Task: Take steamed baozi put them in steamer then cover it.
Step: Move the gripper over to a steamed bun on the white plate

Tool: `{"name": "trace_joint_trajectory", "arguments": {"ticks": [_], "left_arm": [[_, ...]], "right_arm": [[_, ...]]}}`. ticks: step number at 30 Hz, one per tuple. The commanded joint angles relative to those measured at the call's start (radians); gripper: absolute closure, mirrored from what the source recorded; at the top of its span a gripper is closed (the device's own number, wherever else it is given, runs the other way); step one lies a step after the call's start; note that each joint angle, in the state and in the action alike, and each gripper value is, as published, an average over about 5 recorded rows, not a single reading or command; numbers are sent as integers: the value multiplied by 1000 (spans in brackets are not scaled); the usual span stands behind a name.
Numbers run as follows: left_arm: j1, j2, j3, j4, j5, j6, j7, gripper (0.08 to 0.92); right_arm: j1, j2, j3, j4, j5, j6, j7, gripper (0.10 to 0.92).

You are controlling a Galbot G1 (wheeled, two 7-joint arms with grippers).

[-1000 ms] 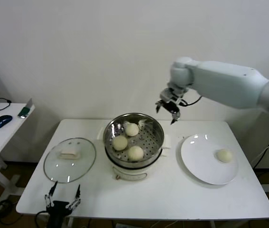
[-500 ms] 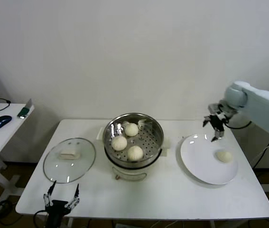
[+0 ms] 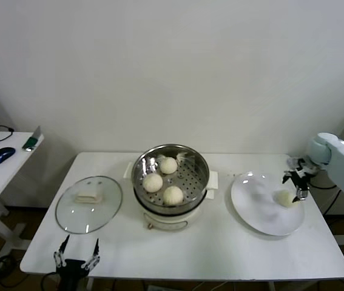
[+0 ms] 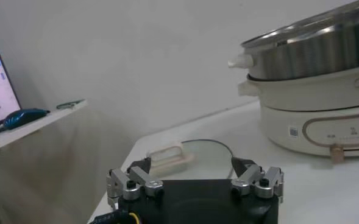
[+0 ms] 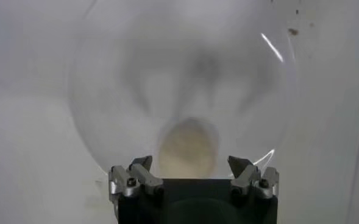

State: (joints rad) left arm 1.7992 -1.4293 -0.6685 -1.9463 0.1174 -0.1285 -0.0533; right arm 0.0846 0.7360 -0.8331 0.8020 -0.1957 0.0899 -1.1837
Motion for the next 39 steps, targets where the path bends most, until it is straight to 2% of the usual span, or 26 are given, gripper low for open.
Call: {"name": "trace_joint_trajectory", "arguments": {"ticks": [1, 27, 30, 35, 39], "left_arm": [[-1, -5, -3, 6, 6, 5, -1, 177], [-5, -5, 1, 23, 10, 1, 0, 177], [-3, -6, 0, 22, 10, 0, -1, 177], [3, -7, -3, 21, 10, -4, -1, 177], [9, -6, -2, 20, 10, -6, -1, 177]], "right_arm": [[-107, 56, 149, -126, -121, 40, -2, 203], [-104, 153, 215, -248, -201, 88, 11, 203], [-101, 154, 216, -248, -203, 87, 8, 223], [-89, 151, 206, -243, -195, 82, 6, 327], [-40, 142, 135, -215, -115, 50, 6, 351]]}}
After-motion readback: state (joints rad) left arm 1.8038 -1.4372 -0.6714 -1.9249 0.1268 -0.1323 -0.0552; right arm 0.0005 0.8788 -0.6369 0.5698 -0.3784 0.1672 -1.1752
